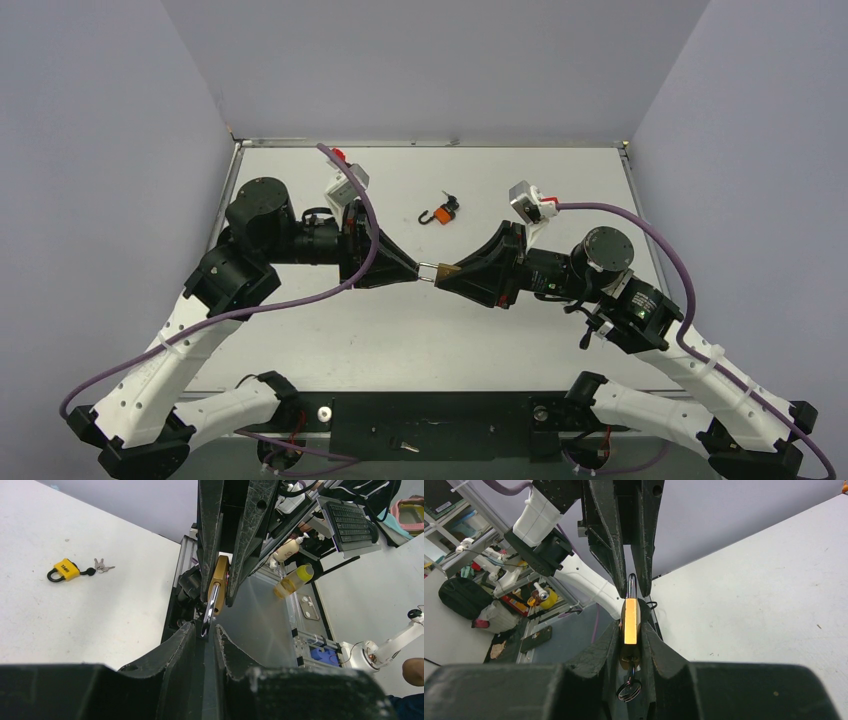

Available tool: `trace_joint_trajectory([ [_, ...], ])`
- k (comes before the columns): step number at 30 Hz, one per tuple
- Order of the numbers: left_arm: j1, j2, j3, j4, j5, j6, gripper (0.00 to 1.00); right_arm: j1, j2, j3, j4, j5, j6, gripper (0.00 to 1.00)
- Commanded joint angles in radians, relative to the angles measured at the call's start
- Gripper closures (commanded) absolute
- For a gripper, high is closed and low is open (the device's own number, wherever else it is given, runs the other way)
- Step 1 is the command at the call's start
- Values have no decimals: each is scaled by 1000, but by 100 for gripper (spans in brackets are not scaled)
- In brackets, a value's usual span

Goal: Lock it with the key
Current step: Lock the lock.

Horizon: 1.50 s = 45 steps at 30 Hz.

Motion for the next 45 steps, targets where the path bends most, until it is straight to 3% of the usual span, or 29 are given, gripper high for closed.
trace_joint_trajectory([
  [1,-8,-7,2,57,12,-8,83,3,-8,41,67,9,-5,100],
  [8,-9,-1,3,60,8,-15,91,4,-2,40,58,11,-9,100],
  [12,-11,5,1,55,0,-18,100,3,1,39,46,17,-19,100],
  [36,-158,55,-7,115,-210,-105,100,90,95,94,-30,123,-108,100],
  [45,-230,84,18,139,-227,-126,100,98,120,99,-35,132,-123,100],
])
